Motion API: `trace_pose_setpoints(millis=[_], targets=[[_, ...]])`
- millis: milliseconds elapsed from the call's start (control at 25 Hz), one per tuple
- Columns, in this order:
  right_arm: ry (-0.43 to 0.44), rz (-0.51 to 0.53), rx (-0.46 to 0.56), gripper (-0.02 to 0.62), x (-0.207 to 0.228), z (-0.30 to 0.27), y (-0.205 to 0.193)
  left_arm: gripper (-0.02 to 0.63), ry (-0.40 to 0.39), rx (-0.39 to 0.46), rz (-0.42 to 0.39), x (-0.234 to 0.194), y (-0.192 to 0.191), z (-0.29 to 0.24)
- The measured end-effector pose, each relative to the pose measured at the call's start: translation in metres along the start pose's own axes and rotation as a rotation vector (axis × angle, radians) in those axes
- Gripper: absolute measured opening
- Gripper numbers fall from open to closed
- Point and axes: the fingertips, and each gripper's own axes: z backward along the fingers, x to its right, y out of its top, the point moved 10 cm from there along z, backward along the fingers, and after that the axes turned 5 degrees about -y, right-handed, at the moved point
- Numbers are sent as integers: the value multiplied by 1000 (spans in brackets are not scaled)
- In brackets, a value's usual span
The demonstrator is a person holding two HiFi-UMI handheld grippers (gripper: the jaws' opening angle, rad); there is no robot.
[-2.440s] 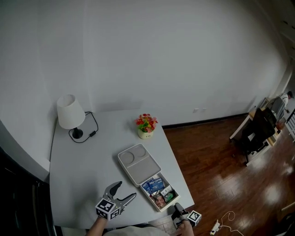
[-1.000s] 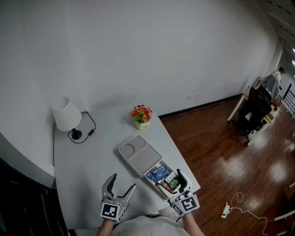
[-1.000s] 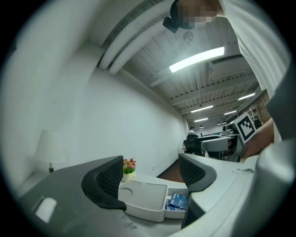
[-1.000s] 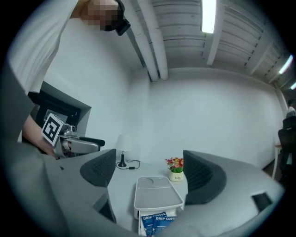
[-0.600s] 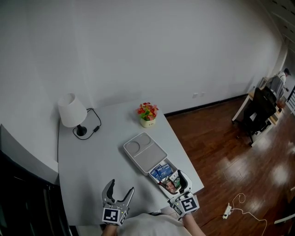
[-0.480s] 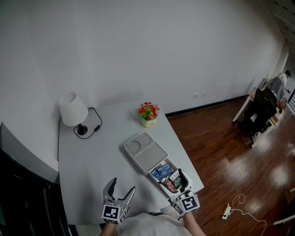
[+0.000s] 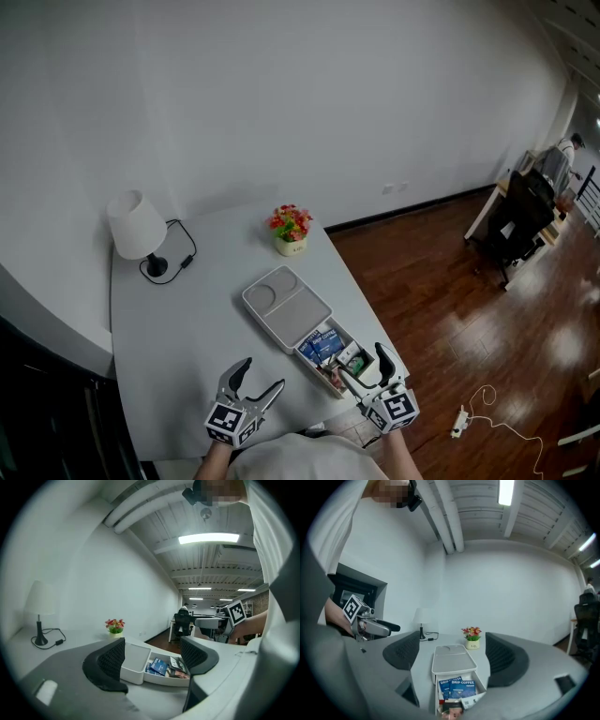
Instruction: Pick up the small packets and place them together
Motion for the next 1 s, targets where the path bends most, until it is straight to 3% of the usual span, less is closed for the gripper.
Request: trace_pose_setpoints(millis=[240,480,720,840,1000], targets=[[11,50,-201,431,30,16,-42,359,-79,-50,25,3,-11,-23],[178,118,-399,431,43,3,-82,357,-114,-71,3,4,-9,-38],[451,400,-597,428,44,-29,-106,359,-106,-85,-12,6,-9,-38],[567,530,-662,347,49,-46,-112,358,-90,-89,-8,8,-9,-35],[726,733,-768,347,53,-71,-123,357,-88,-103,-24,16,-9,-32]])
